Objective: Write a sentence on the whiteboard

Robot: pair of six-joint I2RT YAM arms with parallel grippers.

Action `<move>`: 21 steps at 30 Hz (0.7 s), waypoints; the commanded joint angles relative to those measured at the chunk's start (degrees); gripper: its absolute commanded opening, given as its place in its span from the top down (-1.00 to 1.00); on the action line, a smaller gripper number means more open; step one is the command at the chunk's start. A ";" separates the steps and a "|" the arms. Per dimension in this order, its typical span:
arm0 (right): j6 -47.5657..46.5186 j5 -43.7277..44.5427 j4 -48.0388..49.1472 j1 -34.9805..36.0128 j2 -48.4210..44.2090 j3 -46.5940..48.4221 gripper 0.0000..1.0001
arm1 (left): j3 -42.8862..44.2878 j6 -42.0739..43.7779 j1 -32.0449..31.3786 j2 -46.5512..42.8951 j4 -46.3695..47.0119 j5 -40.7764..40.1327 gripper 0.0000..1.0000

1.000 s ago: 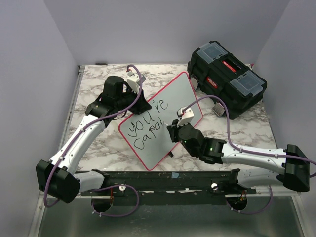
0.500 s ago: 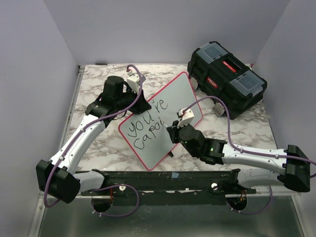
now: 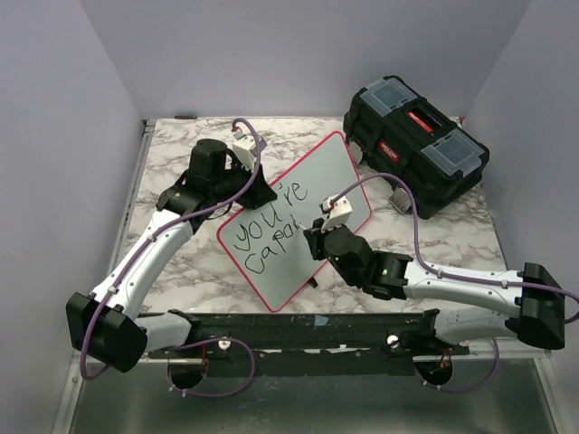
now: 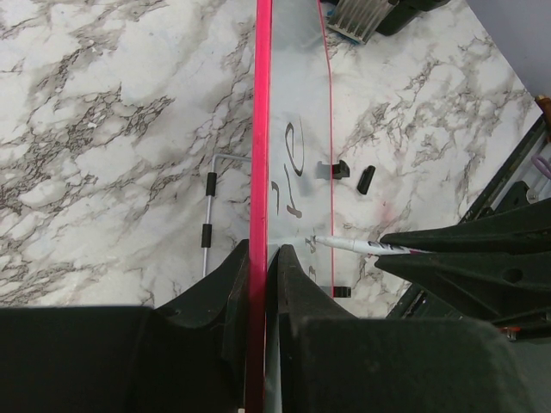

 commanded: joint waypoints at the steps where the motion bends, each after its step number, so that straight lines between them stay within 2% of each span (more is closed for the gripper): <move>1: -1.58 2.89 -0.43 -0.04 1.99 3.08 0.99 | -1.57 5.80 -1.31 0.38 -5.00 -2.73 1.00; 8: -2.26 3.65 -0.73 -0.07 2.56 4.32 0.99 | -1.49 5.80 -1.30 0.54 -5.00 -2.64 1.00; 21: -3.24 -2.46 1.56 -0.04 2.32 4.00 0.99 | -1.50 5.75 -1.37 0.56 -5.00 -2.63 1.00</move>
